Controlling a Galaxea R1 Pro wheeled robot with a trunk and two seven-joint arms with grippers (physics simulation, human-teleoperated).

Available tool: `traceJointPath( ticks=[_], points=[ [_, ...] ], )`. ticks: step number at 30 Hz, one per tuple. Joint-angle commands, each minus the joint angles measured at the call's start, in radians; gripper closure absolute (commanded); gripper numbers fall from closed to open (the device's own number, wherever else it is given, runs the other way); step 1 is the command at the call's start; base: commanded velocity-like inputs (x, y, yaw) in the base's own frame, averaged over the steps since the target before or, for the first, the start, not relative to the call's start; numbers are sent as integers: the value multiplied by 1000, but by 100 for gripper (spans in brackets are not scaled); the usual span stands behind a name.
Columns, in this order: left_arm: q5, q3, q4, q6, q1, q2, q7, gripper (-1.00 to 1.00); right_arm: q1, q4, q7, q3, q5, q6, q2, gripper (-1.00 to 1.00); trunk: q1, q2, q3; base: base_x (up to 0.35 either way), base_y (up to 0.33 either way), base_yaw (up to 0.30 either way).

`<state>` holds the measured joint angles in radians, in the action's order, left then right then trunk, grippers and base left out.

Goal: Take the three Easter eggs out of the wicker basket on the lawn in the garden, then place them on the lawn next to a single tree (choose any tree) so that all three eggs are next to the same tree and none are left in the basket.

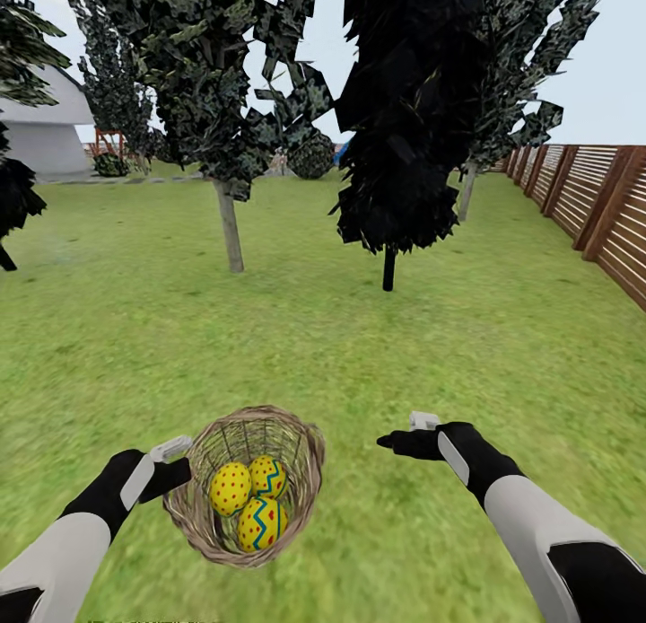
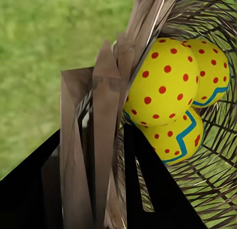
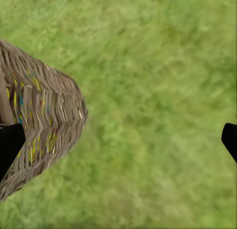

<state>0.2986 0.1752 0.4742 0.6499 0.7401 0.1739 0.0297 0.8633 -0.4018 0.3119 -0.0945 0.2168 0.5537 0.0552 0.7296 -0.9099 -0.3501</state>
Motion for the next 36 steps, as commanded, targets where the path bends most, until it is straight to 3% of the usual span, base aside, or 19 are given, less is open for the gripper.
traceJointPath(
  ticks=[1, 36],
  points=[
    [14, 4, 1, 5, 1, -1, 3, 100, 0, -2, -2, -8, 10, 5, 2, -100, 0, -1, 0, 0, 0, 219],
    [15, 4, 1, 5, 1, -1, 3, 100, 0, 0, -2, -8, 12, 5, 2, -100, 0, -1, 43, 0, 0, 221]
  ],
)
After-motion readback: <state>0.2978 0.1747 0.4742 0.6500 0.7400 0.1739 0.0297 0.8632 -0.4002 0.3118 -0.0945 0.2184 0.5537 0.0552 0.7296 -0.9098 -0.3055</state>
